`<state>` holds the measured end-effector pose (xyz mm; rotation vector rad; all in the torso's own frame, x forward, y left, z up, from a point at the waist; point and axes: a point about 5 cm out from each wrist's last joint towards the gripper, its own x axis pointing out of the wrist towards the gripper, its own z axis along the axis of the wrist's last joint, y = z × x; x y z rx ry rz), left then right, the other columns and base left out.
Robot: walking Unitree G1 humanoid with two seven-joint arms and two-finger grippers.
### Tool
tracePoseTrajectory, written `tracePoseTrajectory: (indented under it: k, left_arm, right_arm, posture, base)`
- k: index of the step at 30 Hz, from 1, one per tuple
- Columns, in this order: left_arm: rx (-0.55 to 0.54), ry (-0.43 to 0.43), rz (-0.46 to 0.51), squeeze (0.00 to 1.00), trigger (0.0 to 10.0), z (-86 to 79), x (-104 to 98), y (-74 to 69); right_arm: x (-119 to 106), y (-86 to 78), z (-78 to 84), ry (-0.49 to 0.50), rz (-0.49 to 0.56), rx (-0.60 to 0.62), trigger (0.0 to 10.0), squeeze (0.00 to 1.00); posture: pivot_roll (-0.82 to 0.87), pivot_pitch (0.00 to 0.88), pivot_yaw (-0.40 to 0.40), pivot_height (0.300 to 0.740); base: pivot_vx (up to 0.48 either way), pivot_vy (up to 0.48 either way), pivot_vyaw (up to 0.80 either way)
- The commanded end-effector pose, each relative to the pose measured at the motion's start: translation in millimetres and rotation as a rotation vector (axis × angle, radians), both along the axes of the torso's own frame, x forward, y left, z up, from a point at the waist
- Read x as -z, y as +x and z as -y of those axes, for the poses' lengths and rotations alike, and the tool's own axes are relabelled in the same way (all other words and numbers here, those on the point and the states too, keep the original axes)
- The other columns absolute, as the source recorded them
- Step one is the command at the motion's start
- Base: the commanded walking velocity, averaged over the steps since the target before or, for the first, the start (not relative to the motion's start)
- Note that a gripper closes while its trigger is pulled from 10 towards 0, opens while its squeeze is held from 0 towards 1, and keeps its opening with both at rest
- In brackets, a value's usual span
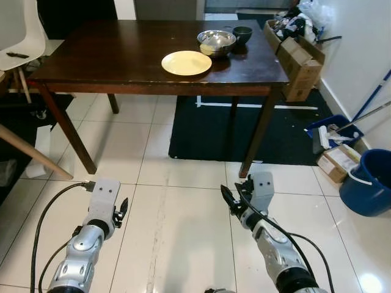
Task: Setting the table
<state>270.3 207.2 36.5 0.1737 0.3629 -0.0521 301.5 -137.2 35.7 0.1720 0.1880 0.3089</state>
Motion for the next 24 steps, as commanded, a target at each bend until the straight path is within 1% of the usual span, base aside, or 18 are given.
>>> tracePoseTrajectory:
  k: [1, 2, 5, 8, 11, 13, 14, 15, 16, 17, 18, 19, 20, 22, 23, 24]
  left_arm:
    - [0.0, -0.002, -0.019, 0.0, 10.0, 0.8, 3.6, -4.4]
    - [0.0, -0.002, -0.019, 0.0, 10.0, 0.8, 3.6, -4.4]
    - [0.018, 0.01, -0.007, 0.0, 10.0, 8.9, 5.1, -3.7]
    - [0.043, 0.029, 0.008, 0.0, 10.0, 13.5, 4.2, -2.7]
    - [-0.001, 0.021, 0.038, 0.0, 10.0, 11.7, 1.3, 0.7]
    - [0.0, 0.042, 0.067, 0.0, 10.0, 11.9, -4.4, 3.8]
    - [0.002, 0.051, 0.096, 0.0, 10.0, 13.1, -11.0, 7.0]
    - [0.002, 0.051, 0.096, 0.0, 10.0, 13.1, -11.0, 7.0]
    - [0.003, 0.057, 0.117, 0.0, 10.0, 13.9, -15.7, 9.2]
    - [0.003, 0.045, 0.169, 0.0, 10.0, 18.1, -28.1, 14.4]
    - [0.003, 0.045, 0.169, 0.0, 10.0, 18.1, -28.1, 14.4]
    - [0.006, 0.034, 0.214, 0.0, 10.0, 22.2, -38.8, 18.1]
    - [0.006, 0.034, 0.214, 0.0, 10.0, 22.2, -38.8, 18.1]
    - [0.04, 0.029, 0.294, 0.0, 10.0, 34.3, -56.6, 23.1]
    - [0.063, 0.036, 0.32, 0.0, 10.0, 40.4, -61.8, 24.1]
    - [0.063, 0.036, 0.32, 0.0, 10.0, 40.4, -61.8, 24.1]
  right_arm:
    - [2.0, -0.8, -0.5, 0.004, -0.009, -0.005, 10.0, 0.0]
    - [2.0, -0.8, -0.5, 0.004, -0.009, -0.005, 10.0, 0.0]
    - [1.8, -2.3, -2.9, 0.003, -0.001, -0.024, 10.0, 0.0]
    - [1.8, -3.0, -2.1, -0.001, 0.003, -0.026, 10.0, 0.0]
    - [-5.6, -0.7, -1.0, 0.005, 0.041, -0.018, 10.0, 0.0]
    - [-17.9, 2.9, -0.5, 0.028, 0.093, -0.012, 10.0, 0.0]
    - [-30.1, 6.5, 0.2, 0.044, 0.141, -0.007, 10.0, 0.0]
    - [-30.1, 6.5, 0.2, 0.044, 0.141, -0.007, 10.0, 0.0]
    - [-44.1, 10.3, 1.2, 0.059, 0.194, 0.0, 10.0, 0.0]
    - [-62.2, 15.1, 3.7, 0.075, 0.259, 0.021, 10.0, 0.0]
    - [-62.2, 15.1, 3.7, 0.075, 0.259, 0.021, 10.0, 0.0]
    - [-77.0, 18.3, 5.8, 0.087, 0.312, 0.041, 10.0, 0.0]
    - [-77.0, 18.3, 5.8, 0.087, 0.312, 0.041, 10.0, 0.0]
    - [-97.1, 22.2, 6.6, 0.096, 0.381, 0.056, 10.0, 0.0]
    - [-102.6, 23.0, 5.2, 0.094, 0.4, 0.053, 10.0, 0.0]
    - [-102.6, 23.0, 5.2, 0.094, 0.4, 0.053, 10.0, 0.0]
  posture:
    - [-0.07, 0.0, 0.044, 0.74]
    - [-0.07, 0.0, 0.044, 0.74]
    - [-0.05, 0.0, 0.037, 0.74]
    - [-0.06, 0.0, 0.034, 0.74]
    - [-0.07, 0.0, 0.034, 0.74]
    - [-0.08, 0.0, 0.032, 0.74]
    - [-0.08, 0.0, 0.032, 0.74]
    - [-0.08, 0.0, 0.032, 0.74]
    - [-0.08, 0.0, 0.032, 0.74]
    - [-0.08, 0.0, 0.032, 0.74]
    - [-0.08, 0.0, 0.032, 0.74]
    - [-0.08, 0.0, 0.032, 0.74]
    - [-0.08, 0.0, 0.032, 0.74]
    - [-0.08, 0.0, 0.03, 0.74]
    - [-0.08, 0.0, 0.03, 0.74]
    - [-0.08, 0.0, 0.03, 0.74]
  base:
    - [0.0, 0.0, 0.0]
    - [0.0, 0.0, 0.0]
    - [0.0, 0.0, 0.0]
    - [0.0, 0.0, 0.0]
    - [0.0, 0.0, 0.0]
    - [0.0, 0.0, 0.0]
    - [0.0, 0.0, 0.0]
    - [0.0, 0.0, 0.0]
    - [0.0, 0.0, 0.0]
    - [0.0, 0.0, 0.0]
    - [0.0, 0.0, 0.0]
    - [0.0, 0.0, 0.0]
    - [0.0, 0.0, 0.0]
    - [0.0, 0.0, 0.0]
    - [0.0, 0.0, 0.0]
    - [0.0, 0.0, 0.0]
